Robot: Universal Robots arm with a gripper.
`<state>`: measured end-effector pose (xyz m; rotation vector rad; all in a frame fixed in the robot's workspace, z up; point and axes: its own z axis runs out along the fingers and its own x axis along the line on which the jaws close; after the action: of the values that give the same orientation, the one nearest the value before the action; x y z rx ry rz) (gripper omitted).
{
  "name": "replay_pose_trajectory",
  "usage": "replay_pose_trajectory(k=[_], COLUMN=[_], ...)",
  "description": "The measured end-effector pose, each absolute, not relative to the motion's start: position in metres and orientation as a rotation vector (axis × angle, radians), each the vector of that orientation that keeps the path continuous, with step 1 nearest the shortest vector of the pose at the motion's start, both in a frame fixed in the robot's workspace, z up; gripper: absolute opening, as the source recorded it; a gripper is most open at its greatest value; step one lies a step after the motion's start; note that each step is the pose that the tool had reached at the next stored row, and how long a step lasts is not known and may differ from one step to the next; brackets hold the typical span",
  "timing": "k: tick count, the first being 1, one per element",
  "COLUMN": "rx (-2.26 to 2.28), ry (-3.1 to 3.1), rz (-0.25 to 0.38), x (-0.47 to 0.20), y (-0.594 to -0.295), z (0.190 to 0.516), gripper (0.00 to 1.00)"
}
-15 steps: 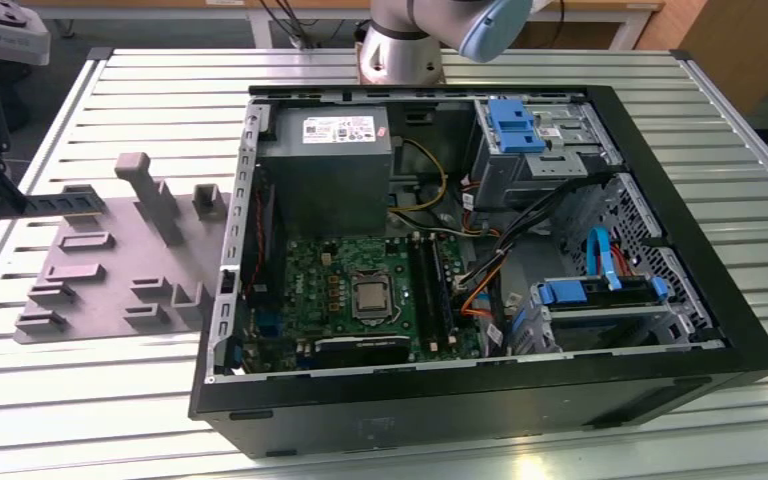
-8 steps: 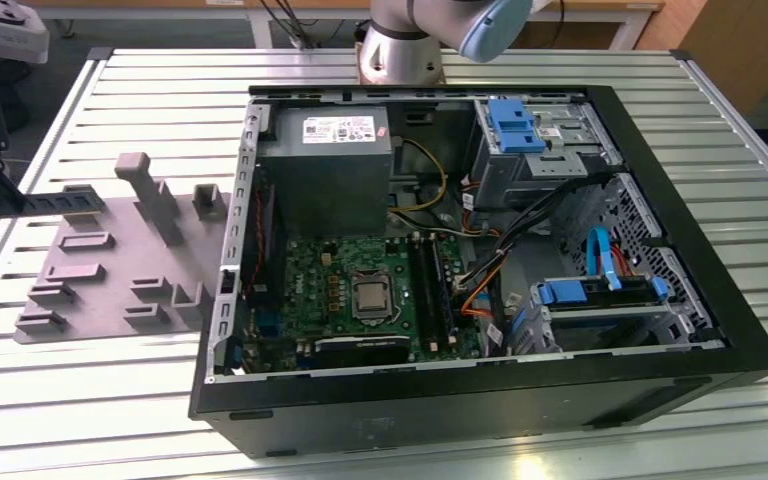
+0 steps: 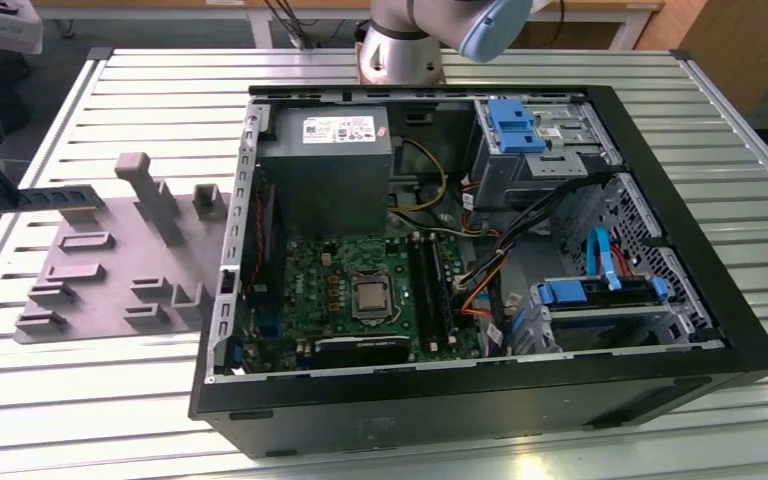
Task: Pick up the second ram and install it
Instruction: 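Pick up the second ram and move it above second insertion slot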
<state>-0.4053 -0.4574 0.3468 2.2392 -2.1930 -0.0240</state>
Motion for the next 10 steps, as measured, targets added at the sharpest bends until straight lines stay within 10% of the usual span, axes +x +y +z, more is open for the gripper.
replay_pose_trajectory(k=[10], rx=[2.239], ry=[-2.193], rz=[-0.024], x=[-0.4054], y=[-0.4574], z=[0.3546], gripper=[0.14])
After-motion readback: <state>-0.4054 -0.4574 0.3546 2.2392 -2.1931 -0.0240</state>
